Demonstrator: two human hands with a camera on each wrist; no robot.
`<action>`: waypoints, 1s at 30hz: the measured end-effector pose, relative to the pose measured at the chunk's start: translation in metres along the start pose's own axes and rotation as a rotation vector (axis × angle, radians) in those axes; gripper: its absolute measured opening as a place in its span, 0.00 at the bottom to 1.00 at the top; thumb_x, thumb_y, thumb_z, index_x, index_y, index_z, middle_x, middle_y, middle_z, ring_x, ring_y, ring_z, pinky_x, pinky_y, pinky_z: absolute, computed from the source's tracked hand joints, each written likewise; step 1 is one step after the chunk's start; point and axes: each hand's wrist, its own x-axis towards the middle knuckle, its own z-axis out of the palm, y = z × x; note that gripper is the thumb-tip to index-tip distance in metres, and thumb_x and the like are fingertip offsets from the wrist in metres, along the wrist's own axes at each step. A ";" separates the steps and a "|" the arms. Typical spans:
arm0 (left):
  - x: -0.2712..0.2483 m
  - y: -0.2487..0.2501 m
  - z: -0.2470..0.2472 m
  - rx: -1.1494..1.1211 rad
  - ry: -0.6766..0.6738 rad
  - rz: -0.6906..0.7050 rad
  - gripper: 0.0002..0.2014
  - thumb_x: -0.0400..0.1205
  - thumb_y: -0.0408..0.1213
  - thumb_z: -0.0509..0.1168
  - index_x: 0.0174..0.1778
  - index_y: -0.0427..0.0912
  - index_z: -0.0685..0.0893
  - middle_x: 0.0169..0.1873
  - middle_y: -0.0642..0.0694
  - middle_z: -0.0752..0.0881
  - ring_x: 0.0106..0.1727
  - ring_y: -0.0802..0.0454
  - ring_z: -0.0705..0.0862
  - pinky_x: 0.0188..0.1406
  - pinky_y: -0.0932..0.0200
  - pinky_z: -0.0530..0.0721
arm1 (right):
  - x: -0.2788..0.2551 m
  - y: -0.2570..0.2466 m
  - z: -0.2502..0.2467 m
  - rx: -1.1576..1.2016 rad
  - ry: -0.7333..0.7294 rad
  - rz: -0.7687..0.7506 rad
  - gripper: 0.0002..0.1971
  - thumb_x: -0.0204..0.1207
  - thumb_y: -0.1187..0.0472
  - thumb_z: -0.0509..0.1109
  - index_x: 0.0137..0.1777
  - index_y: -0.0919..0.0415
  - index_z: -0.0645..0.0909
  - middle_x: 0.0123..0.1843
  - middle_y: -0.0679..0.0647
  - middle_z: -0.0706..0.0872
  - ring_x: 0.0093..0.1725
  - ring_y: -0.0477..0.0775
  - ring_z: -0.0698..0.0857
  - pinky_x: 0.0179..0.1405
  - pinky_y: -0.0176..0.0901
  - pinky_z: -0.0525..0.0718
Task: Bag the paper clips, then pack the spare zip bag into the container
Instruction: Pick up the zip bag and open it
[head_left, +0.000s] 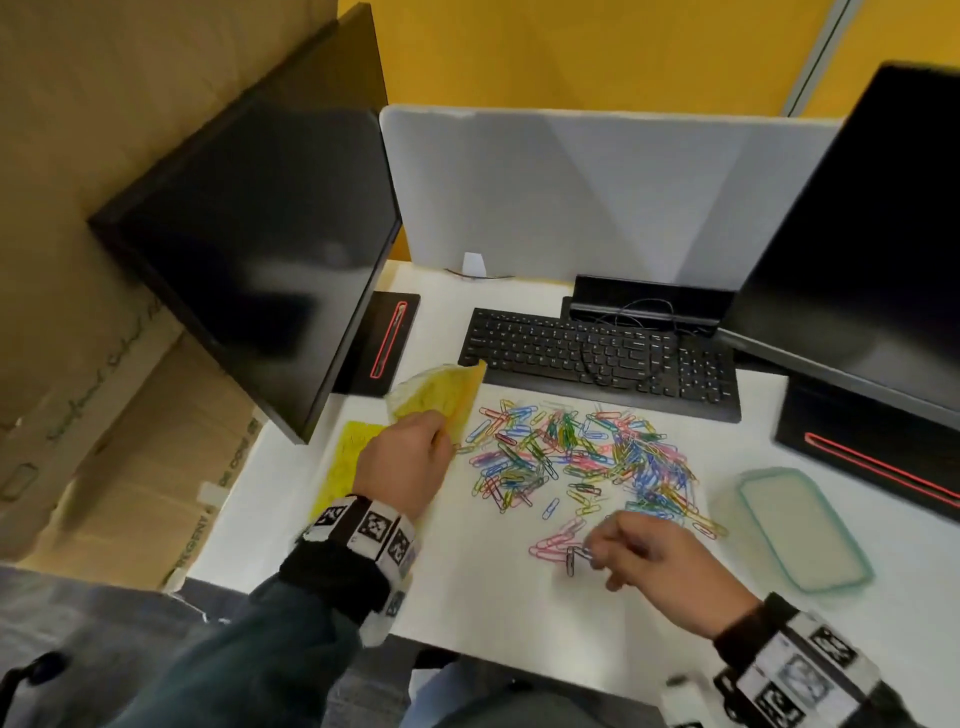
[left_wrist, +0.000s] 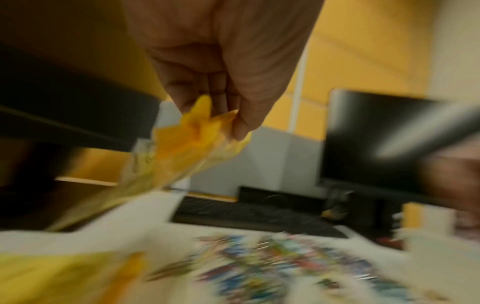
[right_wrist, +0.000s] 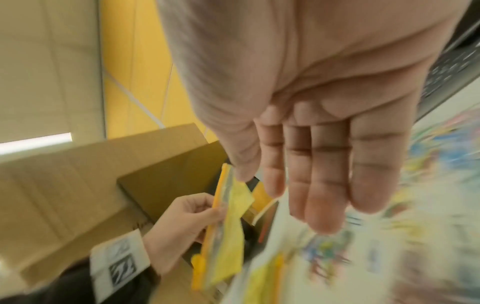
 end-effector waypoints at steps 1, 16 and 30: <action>-0.006 0.015 0.002 -0.041 -0.005 0.056 0.07 0.79 0.39 0.62 0.40 0.39 0.80 0.38 0.40 0.86 0.37 0.36 0.82 0.31 0.50 0.77 | 0.010 -0.013 0.002 0.096 0.040 -0.017 0.05 0.76 0.61 0.68 0.44 0.51 0.84 0.43 0.54 0.90 0.37 0.52 0.89 0.42 0.43 0.88; -0.012 0.051 0.022 -0.436 -0.175 0.158 0.13 0.75 0.43 0.70 0.56 0.51 0.83 0.48 0.51 0.81 0.35 0.53 0.81 0.41 0.60 0.83 | 0.052 -0.056 0.008 0.659 0.025 0.098 0.08 0.80 0.69 0.60 0.45 0.62 0.79 0.40 0.58 0.85 0.36 0.57 0.85 0.32 0.41 0.90; -0.011 0.035 0.026 -0.474 -0.168 0.171 0.18 0.67 0.19 0.60 0.29 0.51 0.70 0.50 0.46 0.82 0.37 0.58 0.79 0.33 0.70 0.73 | 0.056 -0.005 0.004 0.138 0.290 0.084 0.29 0.68 0.50 0.76 0.69 0.54 0.74 0.50 0.54 0.86 0.51 0.56 0.86 0.52 0.51 0.82</action>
